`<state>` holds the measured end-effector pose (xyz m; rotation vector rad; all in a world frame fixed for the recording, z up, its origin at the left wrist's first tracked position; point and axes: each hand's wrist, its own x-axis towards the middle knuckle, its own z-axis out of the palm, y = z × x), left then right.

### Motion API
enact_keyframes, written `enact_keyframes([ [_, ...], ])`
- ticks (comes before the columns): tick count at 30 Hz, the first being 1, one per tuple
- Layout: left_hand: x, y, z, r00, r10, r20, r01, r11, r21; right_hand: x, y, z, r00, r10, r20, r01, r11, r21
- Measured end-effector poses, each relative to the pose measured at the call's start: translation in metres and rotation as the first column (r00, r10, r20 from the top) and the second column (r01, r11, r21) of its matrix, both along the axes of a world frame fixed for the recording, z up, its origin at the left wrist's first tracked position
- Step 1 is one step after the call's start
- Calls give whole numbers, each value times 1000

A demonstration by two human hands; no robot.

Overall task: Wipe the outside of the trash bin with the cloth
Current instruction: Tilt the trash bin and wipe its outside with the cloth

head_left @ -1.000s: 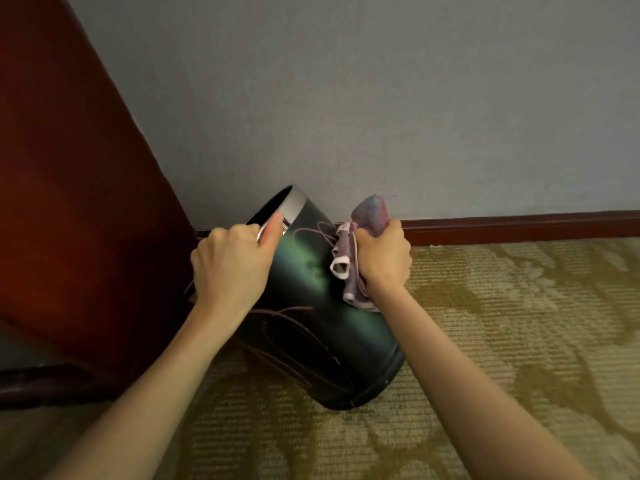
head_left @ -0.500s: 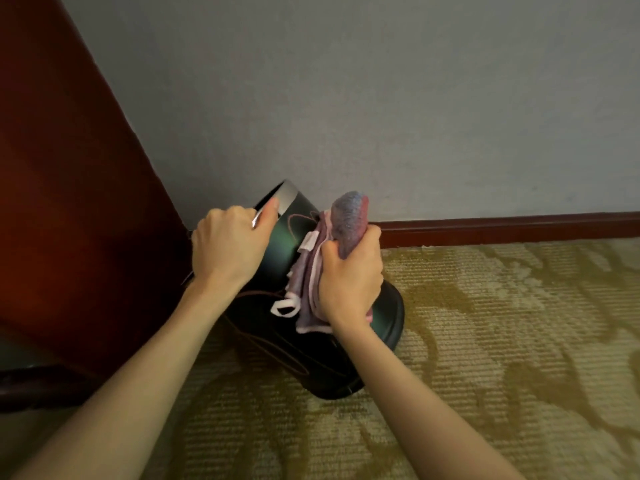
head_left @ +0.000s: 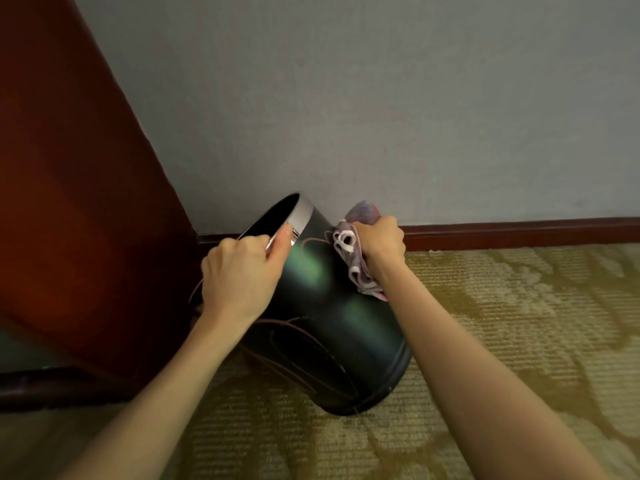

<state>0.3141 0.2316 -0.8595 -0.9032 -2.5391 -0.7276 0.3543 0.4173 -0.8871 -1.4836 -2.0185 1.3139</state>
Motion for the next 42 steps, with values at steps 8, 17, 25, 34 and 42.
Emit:
enact_keyframes([
  [8,-3,22,1,998,33,-47,-34,999,-9,35,-57,-2,944,-159,-288,228,947,225],
  [17,-3,19,4,999,35,25,-35,999,-1,35,-77,3,941,-84,-328,184,941,285],
  [25,19,7,5,994,-112,18,112,994,8,0,-13,23,997,34,-70,-28,997,78],
  [34,26,17,1,992,-105,67,103,994,31,5,-17,24,995,-59,-85,73,981,179],
  [42,-4,42,7,977,-31,212,18,998,63,26,-86,22,906,-111,-410,264,903,340],
])
